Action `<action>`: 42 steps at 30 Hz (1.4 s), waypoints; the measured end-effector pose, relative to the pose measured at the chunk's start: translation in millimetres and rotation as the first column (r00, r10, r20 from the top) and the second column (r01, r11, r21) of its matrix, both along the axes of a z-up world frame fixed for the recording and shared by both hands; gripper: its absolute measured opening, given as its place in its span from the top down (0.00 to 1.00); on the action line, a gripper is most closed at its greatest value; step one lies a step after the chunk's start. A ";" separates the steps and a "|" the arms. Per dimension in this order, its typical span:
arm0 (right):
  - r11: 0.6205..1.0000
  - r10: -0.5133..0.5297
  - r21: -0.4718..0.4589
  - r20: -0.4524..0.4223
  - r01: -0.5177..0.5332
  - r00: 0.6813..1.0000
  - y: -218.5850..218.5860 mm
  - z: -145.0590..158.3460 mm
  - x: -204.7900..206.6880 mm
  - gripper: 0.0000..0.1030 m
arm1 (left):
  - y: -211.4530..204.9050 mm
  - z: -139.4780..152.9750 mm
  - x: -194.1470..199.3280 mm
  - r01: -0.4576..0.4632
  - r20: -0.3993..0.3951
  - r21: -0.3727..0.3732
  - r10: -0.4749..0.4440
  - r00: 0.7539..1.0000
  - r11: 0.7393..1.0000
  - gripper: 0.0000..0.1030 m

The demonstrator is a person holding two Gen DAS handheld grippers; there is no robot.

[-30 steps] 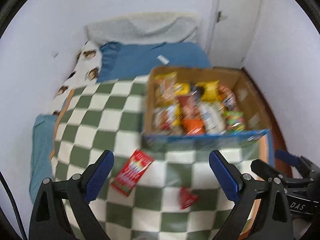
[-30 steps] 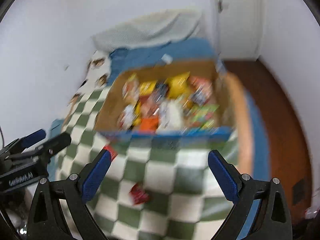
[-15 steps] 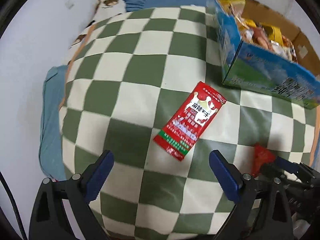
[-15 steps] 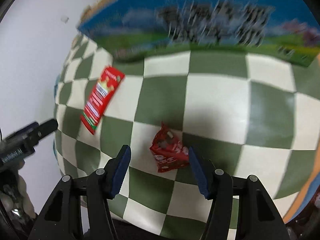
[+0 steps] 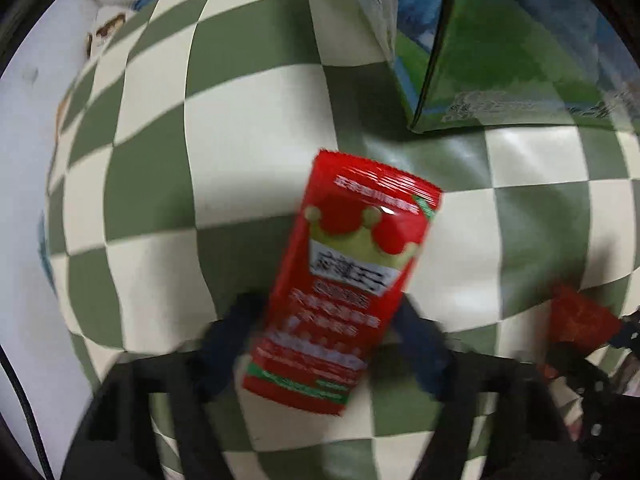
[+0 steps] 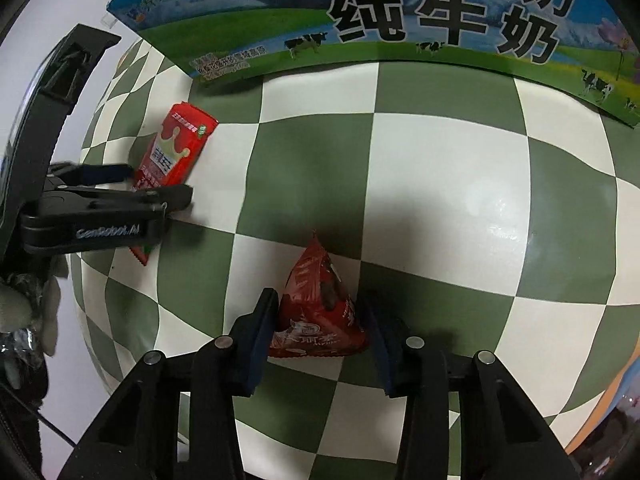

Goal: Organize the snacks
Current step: 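Grasp the red chocolate packet with the right gripper while the left grasps the red spicy strip packet, then carry both red packets into the box and open both grippers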

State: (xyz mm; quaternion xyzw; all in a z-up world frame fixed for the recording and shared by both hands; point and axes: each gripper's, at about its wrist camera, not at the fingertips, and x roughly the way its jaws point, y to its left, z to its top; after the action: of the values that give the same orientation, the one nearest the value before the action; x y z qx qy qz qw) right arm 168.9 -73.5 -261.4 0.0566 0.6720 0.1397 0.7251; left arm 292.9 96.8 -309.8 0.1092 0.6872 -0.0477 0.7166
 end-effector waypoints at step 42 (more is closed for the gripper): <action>0.988 0.093 0.122 -0.018 -0.090 0.996 -14.4 37.8 9.2 0.62 | -26.3 70.5 -77.8 -0.291 -0.084 -0.224 0.279 0.957 0.930 0.54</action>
State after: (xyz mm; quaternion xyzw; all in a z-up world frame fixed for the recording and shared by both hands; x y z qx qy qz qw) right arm 178.1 -87.9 -223.6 0.0711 0.6726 0.2126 0.7052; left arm 215.0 70.6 -239.3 -0.0780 0.7031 -0.0266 0.7063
